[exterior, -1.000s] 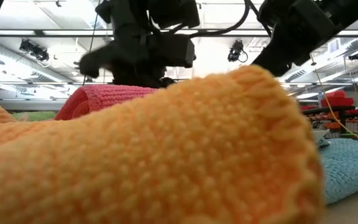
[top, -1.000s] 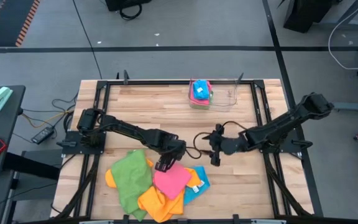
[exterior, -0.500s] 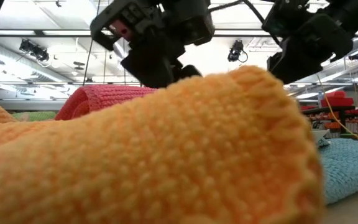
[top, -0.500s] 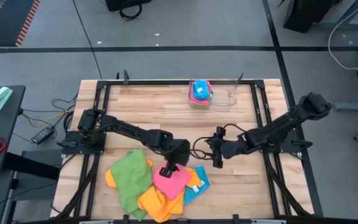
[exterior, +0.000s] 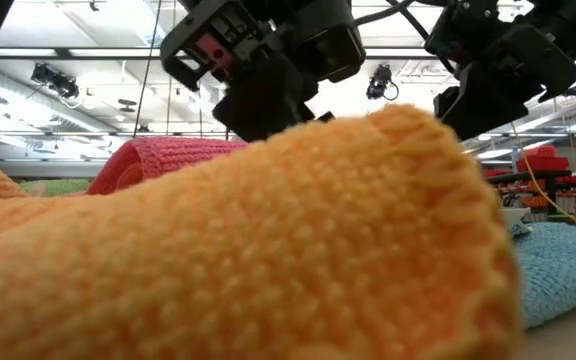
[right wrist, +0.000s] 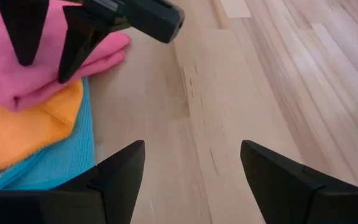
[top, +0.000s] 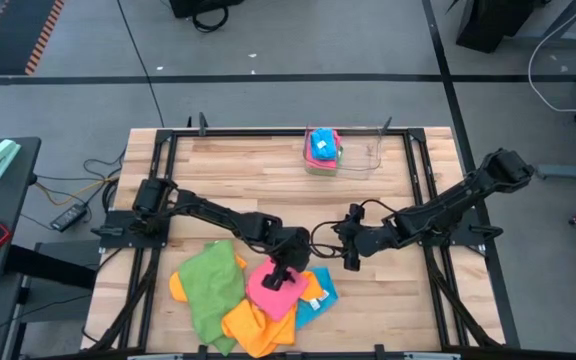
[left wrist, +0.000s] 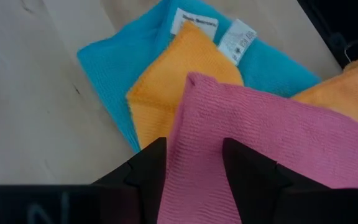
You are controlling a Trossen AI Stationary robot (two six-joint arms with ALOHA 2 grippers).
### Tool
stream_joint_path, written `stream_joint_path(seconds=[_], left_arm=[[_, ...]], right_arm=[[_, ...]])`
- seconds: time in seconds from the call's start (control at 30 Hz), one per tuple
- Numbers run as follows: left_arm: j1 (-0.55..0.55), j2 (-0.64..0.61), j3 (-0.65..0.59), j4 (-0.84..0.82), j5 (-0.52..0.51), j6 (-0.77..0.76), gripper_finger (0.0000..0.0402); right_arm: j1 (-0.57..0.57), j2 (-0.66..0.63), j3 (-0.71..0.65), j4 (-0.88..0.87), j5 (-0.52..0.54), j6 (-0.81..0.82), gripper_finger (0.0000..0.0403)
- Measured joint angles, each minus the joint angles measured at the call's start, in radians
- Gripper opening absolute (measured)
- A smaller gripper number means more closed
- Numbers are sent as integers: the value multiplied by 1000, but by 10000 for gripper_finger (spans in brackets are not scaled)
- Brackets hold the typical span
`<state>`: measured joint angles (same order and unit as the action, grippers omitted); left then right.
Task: Fold microfiber towels
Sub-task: Fold the pink towel
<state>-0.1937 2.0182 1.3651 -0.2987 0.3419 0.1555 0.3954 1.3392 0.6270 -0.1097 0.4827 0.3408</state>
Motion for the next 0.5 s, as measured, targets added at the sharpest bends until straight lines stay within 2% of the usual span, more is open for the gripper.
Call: stream_joint_path(seconds=[0.17, 0.4, 0.5], left_arm=[[0, 0, 0, -6, 0, -5, 120], [-6, 0, 0, -24, 0, 26, 21], [-7, -18, 0, -80, -13, 46, 11]], right_arm=[[0, 1, 0, -9, 4, 1, 275], [0, 1, 0, -9, 18, 0, 275], [0, 1, 0, -9, 18, 2, 275]])
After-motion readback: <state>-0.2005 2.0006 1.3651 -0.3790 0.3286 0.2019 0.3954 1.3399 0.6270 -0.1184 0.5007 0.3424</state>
